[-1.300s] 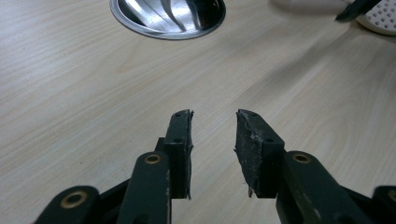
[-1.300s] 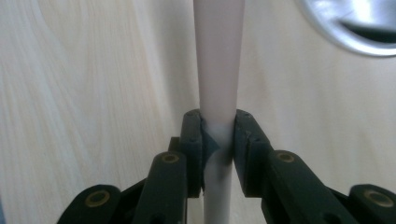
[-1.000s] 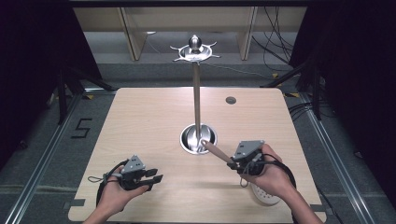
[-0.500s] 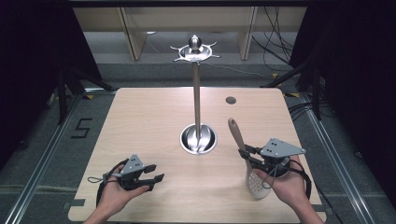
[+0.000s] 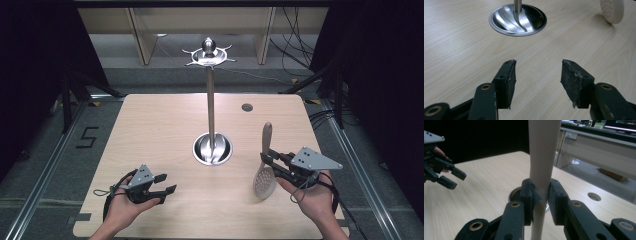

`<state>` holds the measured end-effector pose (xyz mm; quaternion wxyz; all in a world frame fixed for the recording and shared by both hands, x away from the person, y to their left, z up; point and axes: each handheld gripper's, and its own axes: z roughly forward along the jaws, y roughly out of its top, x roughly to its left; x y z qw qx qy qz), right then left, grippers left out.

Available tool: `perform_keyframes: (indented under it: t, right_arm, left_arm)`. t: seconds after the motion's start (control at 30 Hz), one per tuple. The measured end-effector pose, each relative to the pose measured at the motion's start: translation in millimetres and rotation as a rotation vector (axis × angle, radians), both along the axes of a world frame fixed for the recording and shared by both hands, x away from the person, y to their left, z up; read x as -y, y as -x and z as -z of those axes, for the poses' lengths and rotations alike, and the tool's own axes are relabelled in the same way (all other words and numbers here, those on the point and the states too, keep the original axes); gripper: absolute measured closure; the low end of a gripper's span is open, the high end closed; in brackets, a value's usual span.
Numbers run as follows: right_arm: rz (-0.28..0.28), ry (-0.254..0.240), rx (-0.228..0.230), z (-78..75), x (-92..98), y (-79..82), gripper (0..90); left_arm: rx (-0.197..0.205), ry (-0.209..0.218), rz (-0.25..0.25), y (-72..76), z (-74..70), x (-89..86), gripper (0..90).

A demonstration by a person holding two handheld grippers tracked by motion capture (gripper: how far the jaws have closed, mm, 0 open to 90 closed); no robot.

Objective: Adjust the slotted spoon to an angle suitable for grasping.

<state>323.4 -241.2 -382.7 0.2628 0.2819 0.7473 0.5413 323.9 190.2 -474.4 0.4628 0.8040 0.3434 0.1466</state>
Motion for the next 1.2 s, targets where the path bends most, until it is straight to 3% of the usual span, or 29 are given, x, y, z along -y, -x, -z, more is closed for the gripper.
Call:
perform_keyframes:
  t: [0.1,0.2,0.23,0.3,0.4,0.5,0.53,0.6,0.7,0.73,0.77,0.93,0.97,1.03,1.07,1.2]
  right_arm:
    - [-0.008,-0.004,0.034,-4.1,-0.4,-3.3,76.1]
    - [-0.002,-0.029,0.025,-7.4,-4.0,-3.9,76.1]
    - [-0.008,-0.023,0.048,-8.6,-4.3,-5.5,76.1]
    - [-0.007,-0.038,0.023,-10.2,-7.3,-4.7,76.1]
    - [-0.016,-0.03,0.041,-11.4,-8.7,-7.1,76.1]
    - [-0.017,-0.048,0.011,-12.2,-14.5,-6.7,76.1]
    - [-0.018,-0.041,0.034,-12.4,-14.8,-8.6,76.1]
    - [-0.029,-0.042,0.039,-13.7,-16.9,-9.8,76.1]
    - [-0.031,-0.06,0.016,-15.6,-20.6,-9.2,76.1]
    - [-0.021,-0.051,0.041,-16.6,-20.7,-10.6,76.1]
    - [-0.031,-0.058,0.017,-17.4,-22.0,-9.8,76.1]
    - [-0.032,-0.049,0.048,-20.4,-25.1,-12.7,76.1]
    - [-0.03,-0.054,0.027,-20.6,-26.6,-11.2,76.1]
    - [-0.034,-0.057,0.045,-20.6,-27.8,-11.3,76.1]
    - [-0.029,-0.063,0.027,-20.5,-28.9,-9.5,76.1]
    - [-0.018,-0.056,0.035,-19.9,-28.2,-6.3,76.1]
  left_arm:
    - [0.006,0.011,-0.005,-0.3,-1.1,0.6,44.3]
    - [0.022,0.013,-0.013,-0.9,-3.0,0.2,44.0]
    - [0.018,0.018,-0.011,-1.4,-3.8,0.0,43.8]
    - [0.021,0.022,-0.014,-1.8,-4.7,0.2,43.3]
    - [0.04,0.026,-0.012,-4.0,-8.1,0.1,42.7]
    - [0.054,0.031,-0.025,-6.5,-11.4,0.7,41.8]
    - [0.055,0.039,-0.031,-7.1,-11.8,1.4,41.5]
    - [0.06,0.044,-0.035,-8.9,-13.3,1.2,41.0]
    - [0.071,0.051,-0.044,-11.5,-16.4,1.0,40.3]
    - [0.083,0.049,-0.042,-12.6,-17.6,0.6,40.2]
    - [0.079,0.063,-0.047,-12.9,-18.2,0.9,40.1]
    - [0.113,0.066,-0.051,-17.5,-23.4,-2.1,40.0]
    - [0.119,0.075,-0.05,-18.6,-24.0,-2.8,40.0]
    - [0.111,0.087,-0.075,-18.1,-25.1,-3.3,39.8]
    - [0.117,0.087,-0.074,-19.0,-25.4,-4.0,39.7]
    - [0.116,0.093,-0.088,-19.2,-27.3,-4.1,38.9]
